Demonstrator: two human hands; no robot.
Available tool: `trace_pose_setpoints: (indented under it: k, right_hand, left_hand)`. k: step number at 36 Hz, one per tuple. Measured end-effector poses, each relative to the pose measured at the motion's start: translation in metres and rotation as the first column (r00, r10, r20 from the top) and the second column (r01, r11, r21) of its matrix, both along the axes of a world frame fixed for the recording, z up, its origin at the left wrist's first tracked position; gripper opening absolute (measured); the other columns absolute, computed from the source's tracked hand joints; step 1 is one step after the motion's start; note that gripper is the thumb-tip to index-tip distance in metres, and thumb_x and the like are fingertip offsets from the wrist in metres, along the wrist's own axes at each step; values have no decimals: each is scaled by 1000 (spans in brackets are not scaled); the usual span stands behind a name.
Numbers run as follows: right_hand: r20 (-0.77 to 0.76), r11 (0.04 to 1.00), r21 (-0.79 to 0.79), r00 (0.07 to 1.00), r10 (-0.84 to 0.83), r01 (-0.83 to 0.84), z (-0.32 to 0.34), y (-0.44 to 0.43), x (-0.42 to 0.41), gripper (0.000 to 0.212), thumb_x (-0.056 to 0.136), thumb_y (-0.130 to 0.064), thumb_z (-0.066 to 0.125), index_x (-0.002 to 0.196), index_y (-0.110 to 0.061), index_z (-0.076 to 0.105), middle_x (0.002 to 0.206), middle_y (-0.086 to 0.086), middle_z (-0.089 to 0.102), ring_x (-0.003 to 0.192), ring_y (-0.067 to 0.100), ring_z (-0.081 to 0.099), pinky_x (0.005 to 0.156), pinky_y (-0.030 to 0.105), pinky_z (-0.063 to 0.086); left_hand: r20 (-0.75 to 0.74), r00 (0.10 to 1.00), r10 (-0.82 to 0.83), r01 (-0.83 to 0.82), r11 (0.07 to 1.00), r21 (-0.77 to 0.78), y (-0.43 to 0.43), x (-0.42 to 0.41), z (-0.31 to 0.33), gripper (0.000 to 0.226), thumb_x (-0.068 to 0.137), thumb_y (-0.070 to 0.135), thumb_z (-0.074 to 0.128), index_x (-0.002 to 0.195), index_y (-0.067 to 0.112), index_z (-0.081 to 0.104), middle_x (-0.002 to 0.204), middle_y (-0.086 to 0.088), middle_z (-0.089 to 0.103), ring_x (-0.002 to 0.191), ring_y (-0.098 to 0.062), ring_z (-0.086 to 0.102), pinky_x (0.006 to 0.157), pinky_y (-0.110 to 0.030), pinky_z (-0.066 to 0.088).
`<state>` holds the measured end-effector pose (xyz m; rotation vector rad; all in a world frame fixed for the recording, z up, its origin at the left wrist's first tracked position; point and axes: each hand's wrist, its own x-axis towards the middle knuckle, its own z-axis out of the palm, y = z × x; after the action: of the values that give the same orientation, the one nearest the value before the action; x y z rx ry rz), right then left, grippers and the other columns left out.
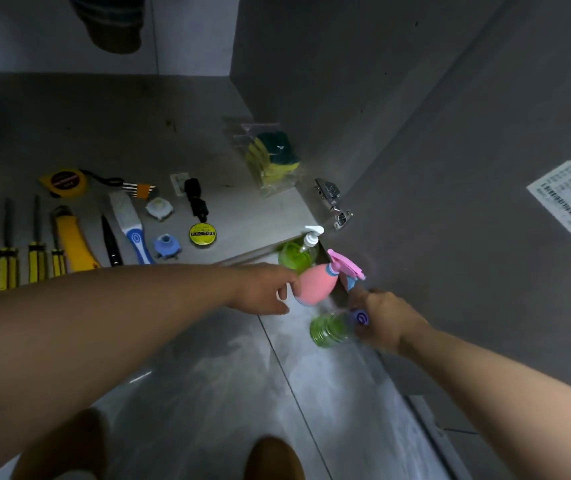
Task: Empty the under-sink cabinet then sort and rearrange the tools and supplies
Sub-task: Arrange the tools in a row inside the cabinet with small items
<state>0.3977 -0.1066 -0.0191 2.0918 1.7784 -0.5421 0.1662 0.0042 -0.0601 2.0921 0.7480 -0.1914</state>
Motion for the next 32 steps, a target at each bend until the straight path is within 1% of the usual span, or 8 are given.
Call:
trace_pose_setpoints:
  k: [4,7,11,14,16,19,23,32]
  right_hand:
    - [-245,986,139,968,-58,95,24,19,-18,13,74,-30,70,83,-25,61,79,-3,65,75,23,62,73,33,54]
    - [-512,963,144,850,-123,226,44,41,-36,6,79,-13,69,78,-18,67,72,10,66,60,18,60,61,35,58]
    - [-795,935,32,576,-190,352,63,68,-42,14,88,0,59,84,-11,67,65,11,62,50,21,58,44,24,44]
    - [-861,867,-65,411,-299,495,62,80,-38,10,91,-19,61,93,-12,68,72,19,61,58,28,58,50,27,48]
    - [-793,833,6,510,-333,553,47,84,-29,19,92,-30,61,97,-13,64,74,19,62,57,31,56,54,35,50]
    - [-235,941,167,939,-250,293,15,84,-14,29,95,-39,59,109,-14,59,105,16,69,88,35,67,83,44,55]
    - [-7,971,12,971,-237,237,-21,75,-9,43,94,-36,59,128,-13,47,134,19,57,121,37,58,95,39,48]
    - [188,986,160,980,-69,38,-17,75,-21,45,98,-61,39,105,-24,62,107,12,69,102,37,66,77,35,49]
  left_hand:
    - [24,999,49,-45,988,-151,-3,-2,-9,93,79,41,85,153,36,29,134,4,50,115,-15,56,91,-23,47]
    - [105,989,104,-72,958,-278,-6,-2,-10,114,68,45,91,155,44,17,135,13,41,126,-8,45,87,-10,39]
    - [243,932,270,-177,922,-345,-7,0,-7,101,65,39,94,146,34,34,128,14,57,115,-3,57,89,-11,49]
    - [292,850,439,-336,878,-340,1,-3,-5,73,64,37,94,122,35,49,106,14,67,91,1,67,79,-20,57]
    - [272,803,531,-430,831,-354,10,-9,-5,69,63,39,94,115,35,49,106,8,69,96,-11,69,86,-33,59]
    - [240,690,683,-580,720,-381,26,-16,-2,75,62,48,93,116,30,44,111,2,68,100,-12,69,88,-34,58]
    - [313,559,768,-668,640,-379,52,-24,8,79,61,52,91,117,24,43,115,0,66,103,-13,68,95,-42,56]
    - [485,371,791,-785,547,-291,126,-36,11,71,64,32,95,118,36,49,103,21,62,92,11,59,78,-13,50]
